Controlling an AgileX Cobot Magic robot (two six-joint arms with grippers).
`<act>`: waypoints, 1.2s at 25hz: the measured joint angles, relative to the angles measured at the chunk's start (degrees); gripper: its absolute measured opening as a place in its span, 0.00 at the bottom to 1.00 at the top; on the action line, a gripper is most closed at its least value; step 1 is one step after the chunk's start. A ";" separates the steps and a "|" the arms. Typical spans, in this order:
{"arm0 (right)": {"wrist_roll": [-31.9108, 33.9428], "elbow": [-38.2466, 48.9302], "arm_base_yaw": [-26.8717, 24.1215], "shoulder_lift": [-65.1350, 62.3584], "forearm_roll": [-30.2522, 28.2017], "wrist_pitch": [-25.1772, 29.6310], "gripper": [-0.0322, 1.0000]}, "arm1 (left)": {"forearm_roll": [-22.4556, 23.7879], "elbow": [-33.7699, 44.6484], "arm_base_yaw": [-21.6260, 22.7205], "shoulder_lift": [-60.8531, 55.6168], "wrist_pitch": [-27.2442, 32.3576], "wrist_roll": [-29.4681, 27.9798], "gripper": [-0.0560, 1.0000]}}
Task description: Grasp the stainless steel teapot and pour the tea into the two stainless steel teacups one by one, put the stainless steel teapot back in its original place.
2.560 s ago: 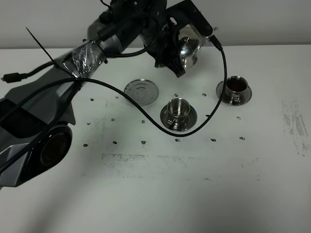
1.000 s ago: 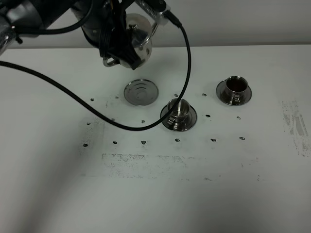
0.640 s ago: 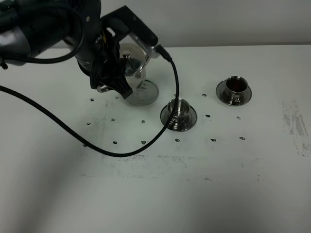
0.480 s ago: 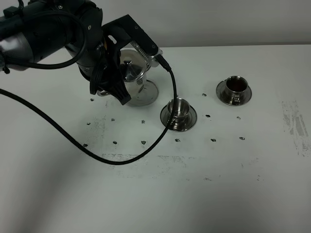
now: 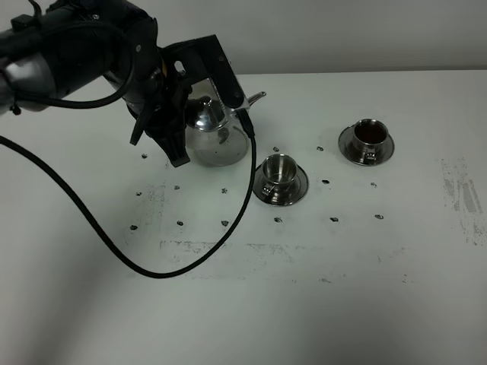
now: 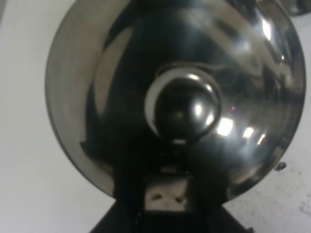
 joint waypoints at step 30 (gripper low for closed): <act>-0.05 0.00 0.00 0.00 0.00 0.00 0.52 | 3.04 -4.58 0.00 9.96 -1.97 15.52 0.23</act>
